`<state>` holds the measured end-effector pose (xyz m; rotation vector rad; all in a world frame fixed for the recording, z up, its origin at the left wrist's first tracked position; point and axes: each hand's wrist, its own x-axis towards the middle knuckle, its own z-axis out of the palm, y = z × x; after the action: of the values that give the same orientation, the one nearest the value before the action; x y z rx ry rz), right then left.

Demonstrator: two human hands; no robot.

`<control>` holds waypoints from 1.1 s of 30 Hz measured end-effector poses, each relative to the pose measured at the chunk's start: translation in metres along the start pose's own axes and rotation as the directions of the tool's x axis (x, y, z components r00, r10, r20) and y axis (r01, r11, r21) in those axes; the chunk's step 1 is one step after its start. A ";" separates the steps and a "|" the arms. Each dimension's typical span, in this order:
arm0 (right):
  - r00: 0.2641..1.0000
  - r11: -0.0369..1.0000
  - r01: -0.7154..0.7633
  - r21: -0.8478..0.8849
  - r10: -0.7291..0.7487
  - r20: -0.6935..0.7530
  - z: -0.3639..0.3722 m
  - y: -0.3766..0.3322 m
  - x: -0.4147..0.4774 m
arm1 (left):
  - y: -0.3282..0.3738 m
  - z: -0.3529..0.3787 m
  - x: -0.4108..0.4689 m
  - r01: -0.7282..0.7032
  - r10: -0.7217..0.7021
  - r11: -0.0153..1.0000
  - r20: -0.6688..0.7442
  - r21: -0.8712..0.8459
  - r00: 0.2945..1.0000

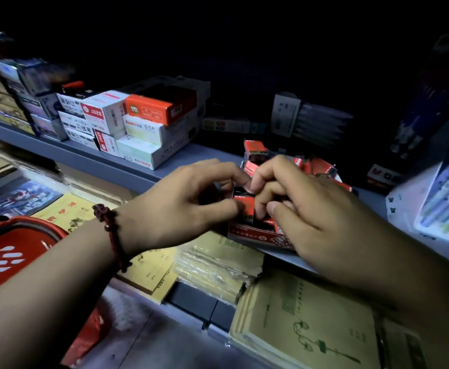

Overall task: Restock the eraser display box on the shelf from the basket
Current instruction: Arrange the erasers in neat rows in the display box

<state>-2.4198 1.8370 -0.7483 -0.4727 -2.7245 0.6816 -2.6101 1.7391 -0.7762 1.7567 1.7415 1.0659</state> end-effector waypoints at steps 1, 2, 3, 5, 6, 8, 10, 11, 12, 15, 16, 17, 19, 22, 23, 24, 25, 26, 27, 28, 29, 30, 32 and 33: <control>1.000 1.000 0.006 -0.004 -0.006 0.018 -0.001 0.001 0.000 | 0.000 -0.001 0.001 0.000 0.000 1.000 0.007 0.005 1.000; 1.000 1.000 0.006 0.003 -0.006 0.027 -0.002 0.000 0.000 | 0.000 -0.002 0.002 0.001 -0.001 1.000 0.014 0.013 1.000; 1.000 1.000 0.005 0.019 -0.006 0.020 -0.002 0.000 0.000 | 0.000 -0.003 0.003 -0.005 0.005 1.000 0.024 0.012 1.000; 1.000 0.999 -0.003 0.047 0.003 -0.004 -0.002 0.002 0.000 | 0.000 -0.004 0.008 -0.011 0.015 0.998 0.070 -0.057 0.997; 1.000 0.998 -0.011 0.058 0.012 -0.018 0.000 0.004 0.000 | 0.000 -0.005 0.009 0.005 0.006 0.994 0.102 -0.110 0.995; 0.997 0.996 0.016 0.082 -0.010 -0.073 0.003 0.008 0.000 | -0.004 -0.009 0.011 0.023 0.005 0.981 0.145 -0.191 0.989; 0.990 0.990 0.043 0.133 -0.024 -0.136 0.005 0.008 0.001 | -0.008 -0.013 0.013 0.007 0.031 0.975 0.167 -0.224 0.985; 0.988 0.987 0.044 0.152 -0.020 -0.153 0.003 0.007 0.005 | -0.011 -0.015 0.015 -0.009 0.045 0.978 0.169 -0.210 0.985; 0.993 0.974 0.041 0.222 -0.015 -0.115 -0.001 0.005 0.012 | -0.013 -0.016 0.015 -0.018 0.052 0.981 0.168 -0.195 0.984; 0.995 0.862 -0.044 0.506 0.083 -0.055 -0.015 0.016 0.030 | -0.018 -0.018 0.017 -0.007 0.041 0.981 0.171 -0.194 0.984; 0.977 0.835 -0.012 0.551 0.128 -0.172 -0.017 0.017 0.030 | -0.018 -0.018 0.018 0.001 0.036 0.981 0.185 -0.196 0.982; 0.956 0.822 0.041 0.567 0.132 -0.261 -0.016 0.018 0.023 | -0.017 -0.018 0.019 0.005 0.035 0.981 0.201 -0.194 0.979; 0.914 0.851 0.151 0.502 0.073 -0.398 -0.008 0.021 0.006 | -0.013 -0.020 0.018 0.019 0.022 0.983 0.220 -0.184 0.975; 0.888 0.914 0.216 0.345 -0.037 -0.457 -0.008 0.018 -0.006 | -0.009 -0.018 0.013 0.044 -0.005 0.985 0.224 -0.169 0.975; 0.891 0.936 0.207 0.285 -0.060 -0.449 -0.012 0.020 -0.008 | -0.008 -0.016 0.011 0.048 -0.011 0.985 0.219 -0.165 0.976; 0.898 0.959 0.182 0.217 -0.072 -0.434 -0.015 0.022 -0.007 | -0.006 -0.014 0.009 0.047 -0.011 0.985 0.212 -0.166 0.977; 0.909 0.982 0.144 0.126 -0.080 -0.410 -0.016 0.023 -0.007 | -0.006 -0.013 0.008 0.037 -0.002 0.985 0.204 -0.171 0.979; 0.923 0.993 0.115 0.024 -0.098 -0.371 -0.016 0.025 -0.006 | -0.006 -0.011 0.007 0.028 0.008 0.983 0.192 -0.184 0.981; 0.940 0.994 0.092 -0.059 -0.106 -0.325 -0.015 0.024 -0.006 | -0.007 -0.009 0.006 0.020 0.017 0.979 0.180 -0.204 0.984; 0.953 0.990 0.084 -0.114 -0.113 -0.283 -0.012 0.024 -0.005 | -0.008 -0.008 0.005 0.017 0.023 0.975 0.174 -0.224 0.985; 0.963 0.985 0.084 -0.150 -0.119 -0.242 -0.010 0.025 -0.003 | -0.010 -0.007 0.005 0.011 0.027 0.975 0.167 -0.224 0.986; 0.970 0.983 0.086 -0.162 -0.119 -0.210 -0.010 0.027 0.000 | -0.012 -0.006 0.005 0.007 0.025 0.978 0.151 -0.207 0.988; 0.982 0.985 0.080 -0.155 -0.105 -0.158 -0.012 0.028 0.002 | -0.017 -0.003 0.005 -0.004 0.023 0.987 0.111 -0.162 0.994; 0.984 0.984 0.075 -0.160 -0.099 -0.150 -0.014 0.027 0.001 | -0.018 -0.001 0.004 -0.004 0.019 0.989 0.096 -0.150 0.995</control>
<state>-2.4089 1.8655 -0.7495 -0.4200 -2.6407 0.3951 -2.6224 1.7444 -0.7886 1.6984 1.5532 1.0690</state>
